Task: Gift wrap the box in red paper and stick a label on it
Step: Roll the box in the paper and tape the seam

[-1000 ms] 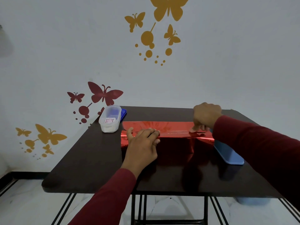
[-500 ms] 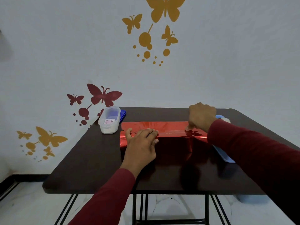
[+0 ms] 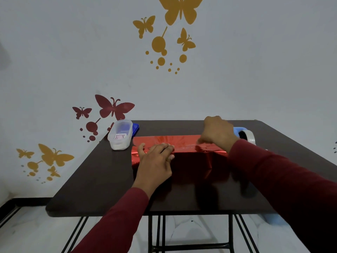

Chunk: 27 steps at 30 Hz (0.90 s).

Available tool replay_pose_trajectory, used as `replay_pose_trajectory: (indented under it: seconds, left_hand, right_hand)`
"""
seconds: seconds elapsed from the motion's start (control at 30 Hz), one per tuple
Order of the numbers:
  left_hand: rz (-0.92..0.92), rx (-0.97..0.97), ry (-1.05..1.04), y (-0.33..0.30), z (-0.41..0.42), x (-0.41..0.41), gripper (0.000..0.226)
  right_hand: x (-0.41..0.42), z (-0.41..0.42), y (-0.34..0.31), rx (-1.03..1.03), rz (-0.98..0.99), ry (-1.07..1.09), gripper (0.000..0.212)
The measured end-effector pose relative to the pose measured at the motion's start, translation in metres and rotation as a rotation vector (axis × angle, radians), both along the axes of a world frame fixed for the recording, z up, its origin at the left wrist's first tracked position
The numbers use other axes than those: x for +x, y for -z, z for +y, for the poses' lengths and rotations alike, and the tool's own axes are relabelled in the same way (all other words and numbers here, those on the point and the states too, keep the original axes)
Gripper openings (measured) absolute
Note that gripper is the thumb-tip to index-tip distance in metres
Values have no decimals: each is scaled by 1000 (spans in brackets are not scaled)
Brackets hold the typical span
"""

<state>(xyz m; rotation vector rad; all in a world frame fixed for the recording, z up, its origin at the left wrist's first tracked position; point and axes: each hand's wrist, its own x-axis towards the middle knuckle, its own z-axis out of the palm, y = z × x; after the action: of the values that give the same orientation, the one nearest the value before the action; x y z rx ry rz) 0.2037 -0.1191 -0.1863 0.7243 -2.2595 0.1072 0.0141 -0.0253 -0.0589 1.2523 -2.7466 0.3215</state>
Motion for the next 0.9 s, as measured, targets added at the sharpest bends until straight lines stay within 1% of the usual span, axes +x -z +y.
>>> replay_pose_trajectory:
  seconds: [0.07,0.1,0.13,0.2,0.23,0.27,0.37,0.43,0.5,0.57,0.63,0.7,0.77,0.83,0.9]
  left_hand:
    - [-3,5,-6,-1,1,0,33]
    - [-8,6,-8,-1,2,1,33]
    - [-13,1,-8,-2,3,1,34]
    - [-23,-7,-13,-4,6,2,37]
    - [-25,-4,-11,-5,8,2,39]
    - [-23,2,-8,-6,9,3,41]
    - [-4,-7,-18,-9,9,3,45]
    - [43,-32,-22,-13,12,1,47]
    - [82,-65,21,-21,22,-9,48]
    - [73,-94,108,-31,38,-27,48]
    - [40,-98,213,-42,58,-53,49]
    - [-7,-77,323,-52,78,-83,52]
    - [-84,-41,412,-60,93,-110,57]
    - [-194,-4,455,-67,102,-133,67]
    - [-296,47,463,-73,107,-152,78]
  right_hand:
    - [3,1,8,-20,-114,-27,45]
    - [2,5,11,-19,-113,-27,44]
    - [0,11,10,-24,-71,-22,41]
    - [-5,27,4,-59,60,5,29]
    - [-9,35,2,-97,78,17,24]
    - [-13,42,0,-146,38,18,23]
    - [-26,72,-4,-280,-178,11,32]
    - [-36,99,-2,-350,-219,28,25]
    - [-43,129,1,-440,-208,112,16]
    - [-54,147,4,-518,-232,222,18]
    - [-70,154,9,-544,-370,293,23]
    - [-83,156,13,-535,-662,325,35]
    - [-90,152,16,-475,-917,345,42]
    - [-95,147,20,-464,-1064,355,36]
    - [-99,146,22,-476,-1152,359,30]
